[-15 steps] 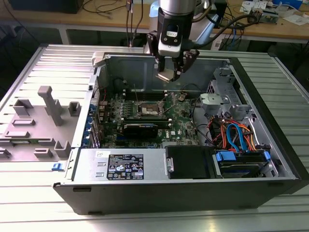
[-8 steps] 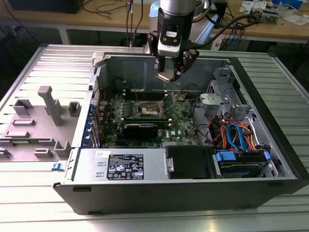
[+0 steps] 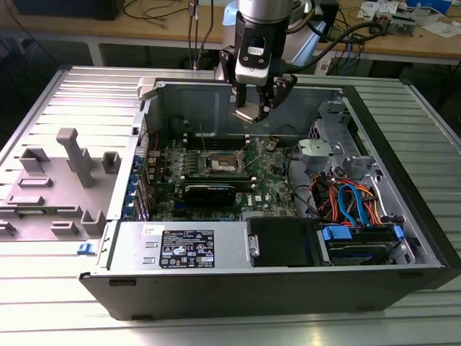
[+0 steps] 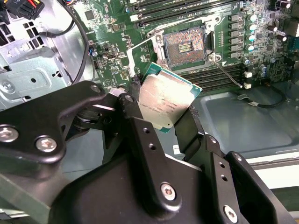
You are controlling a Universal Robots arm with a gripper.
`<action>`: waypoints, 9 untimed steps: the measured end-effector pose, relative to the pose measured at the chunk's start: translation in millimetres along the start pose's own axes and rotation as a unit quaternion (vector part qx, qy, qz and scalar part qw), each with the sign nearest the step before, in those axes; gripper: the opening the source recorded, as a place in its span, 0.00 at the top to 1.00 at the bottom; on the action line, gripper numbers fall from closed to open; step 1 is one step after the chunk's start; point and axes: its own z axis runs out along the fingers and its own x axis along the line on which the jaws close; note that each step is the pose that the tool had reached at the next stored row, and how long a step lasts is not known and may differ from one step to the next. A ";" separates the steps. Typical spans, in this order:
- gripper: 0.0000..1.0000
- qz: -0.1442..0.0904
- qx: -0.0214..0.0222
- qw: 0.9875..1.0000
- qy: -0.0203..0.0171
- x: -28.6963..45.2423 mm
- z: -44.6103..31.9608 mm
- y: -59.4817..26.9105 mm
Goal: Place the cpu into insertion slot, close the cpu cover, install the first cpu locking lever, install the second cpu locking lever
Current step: 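Place the cpu into insertion slot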
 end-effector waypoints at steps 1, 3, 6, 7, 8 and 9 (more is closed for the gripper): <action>0.46 0.000 0.000 1.000 0.000 0.0 0.0 0.0; 0.46 0.004 0.000 1.000 0.000 0.0 0.2 0.0; 0.46 0.017 0.000 1.000 -0.001 0.0 0.8 0.0; 0.46 0.023 0.000 1.000 -0.002 0.0 1.0 0.0; 0.46 0.032 0.000 0.999 -0.002 0.0 1.4 -0.1; 0.46 0.043 -0.001 0.999 -0.003 0.0 2.0 -0.1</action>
